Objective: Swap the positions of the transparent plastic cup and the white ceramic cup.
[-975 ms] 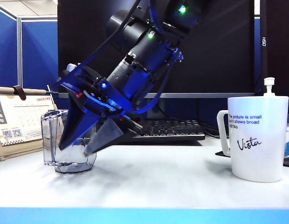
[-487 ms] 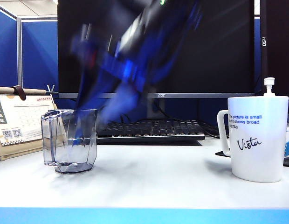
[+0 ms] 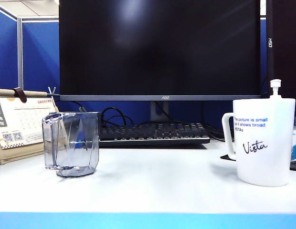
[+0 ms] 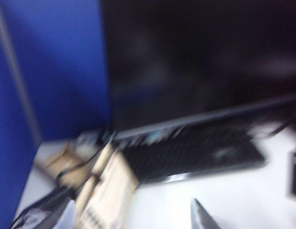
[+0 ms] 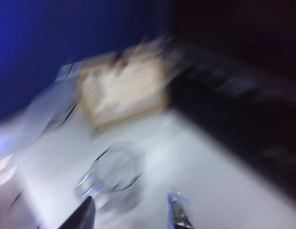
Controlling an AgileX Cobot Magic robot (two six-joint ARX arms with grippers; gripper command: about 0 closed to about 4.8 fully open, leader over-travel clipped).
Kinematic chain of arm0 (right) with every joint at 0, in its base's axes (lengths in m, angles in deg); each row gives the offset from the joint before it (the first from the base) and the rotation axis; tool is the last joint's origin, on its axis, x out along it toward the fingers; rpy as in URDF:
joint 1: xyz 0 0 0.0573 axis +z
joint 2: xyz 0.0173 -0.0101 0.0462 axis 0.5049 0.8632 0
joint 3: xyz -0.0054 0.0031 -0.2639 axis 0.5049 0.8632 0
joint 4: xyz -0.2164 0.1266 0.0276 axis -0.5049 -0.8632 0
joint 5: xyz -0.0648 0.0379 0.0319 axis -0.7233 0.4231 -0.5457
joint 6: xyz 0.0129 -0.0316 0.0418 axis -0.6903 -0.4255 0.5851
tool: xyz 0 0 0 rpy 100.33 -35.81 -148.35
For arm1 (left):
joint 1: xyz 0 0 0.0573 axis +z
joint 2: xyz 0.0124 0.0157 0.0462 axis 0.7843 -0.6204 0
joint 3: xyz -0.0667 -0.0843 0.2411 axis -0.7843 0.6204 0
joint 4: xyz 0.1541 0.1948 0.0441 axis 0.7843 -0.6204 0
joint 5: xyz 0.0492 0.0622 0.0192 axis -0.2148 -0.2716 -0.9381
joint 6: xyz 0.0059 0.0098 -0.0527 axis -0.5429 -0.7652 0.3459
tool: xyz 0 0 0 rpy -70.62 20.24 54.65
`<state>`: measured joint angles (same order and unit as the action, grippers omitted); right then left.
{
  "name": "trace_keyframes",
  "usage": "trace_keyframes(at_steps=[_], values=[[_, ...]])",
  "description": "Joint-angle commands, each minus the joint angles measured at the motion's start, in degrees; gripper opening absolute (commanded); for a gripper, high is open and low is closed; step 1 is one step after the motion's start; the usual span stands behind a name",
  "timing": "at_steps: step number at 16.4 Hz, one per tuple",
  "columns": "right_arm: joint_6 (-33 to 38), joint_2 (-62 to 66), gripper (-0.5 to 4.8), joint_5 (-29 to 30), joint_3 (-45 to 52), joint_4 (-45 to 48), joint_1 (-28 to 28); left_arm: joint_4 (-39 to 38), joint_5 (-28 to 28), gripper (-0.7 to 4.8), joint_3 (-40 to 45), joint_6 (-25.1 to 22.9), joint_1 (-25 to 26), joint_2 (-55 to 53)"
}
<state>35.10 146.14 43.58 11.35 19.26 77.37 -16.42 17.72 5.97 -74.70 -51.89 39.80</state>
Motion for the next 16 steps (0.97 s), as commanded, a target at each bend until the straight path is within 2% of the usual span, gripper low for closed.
trace_keyframes(at_steps=[1,2,4,5,6,7,8,10,11,12,13,16], values=[[-1.0,-11.7,1.4,-7.8,-0.1,-1.5,-1.9,-0.1,1.5,3.05,-0.1,1.6,0.0,4.2],[-2.3,-15.3,1.0,-8.5,-0.1,-3.0,-3.0,-0.6,3.1,3.03,0.0,1.6,0.0,5.7],[-2.7,-21.4,0.41,-10.6,-0.1,-6.9,-4.9,-1.2,4.4,2.48,0.3,1.6,0.0,8.9],[-2.2,-28.8,-0.07,-15.3,0.0,-11.6,-5.2,-1.2,4.4,2.31,2.1,3.0,0.0,14.1],[-0.9,-32.8,-0.08,-16.6,0.1,-13.6,-5.1,-1.3,4.1,2.29,3.5,5.1,0.0,17.6],[0.4,-36.2,-0.08,-17.8,0.1,-15.0,-5.1,-1.7,3.0,2.01,4.9,6.7,0.0,21.1],[1.4,-42.4,-0.08,-21.1,0.8,-17.2,-5.1,-2.5,2.9,1.89,8.2,9.9,0.0,26.0],[3.3,-51.0,-0.08,-26.7,4.9,-19.0,-5.2,-6.4,4.7,1.71,12.1,11.4,0.0,25.7],[6.1,-54.8,-0.08,-26.8,7.9,-19.4,-5.1,-5.9,4.9,1.39,14.0,12.0,0.0,25.9],[8.4,-57.3,-0.08,-26.7,11.0,-19.8,-5.0,-6.1,4.9,0.66,15.2,12.6,0.0,25.9],[13.4,-57.0,-0.07,-28.0,12.4,-24.7,-5.4,-4.7,4.8,-0.05,16.9,13.9,0.0,25.8],[14.4,-55.6,-0.07,-26.5,22.3,-19.3,-5.7,-1.7,5.0,-0.06,23.0,18.9,0.0,25.7]])
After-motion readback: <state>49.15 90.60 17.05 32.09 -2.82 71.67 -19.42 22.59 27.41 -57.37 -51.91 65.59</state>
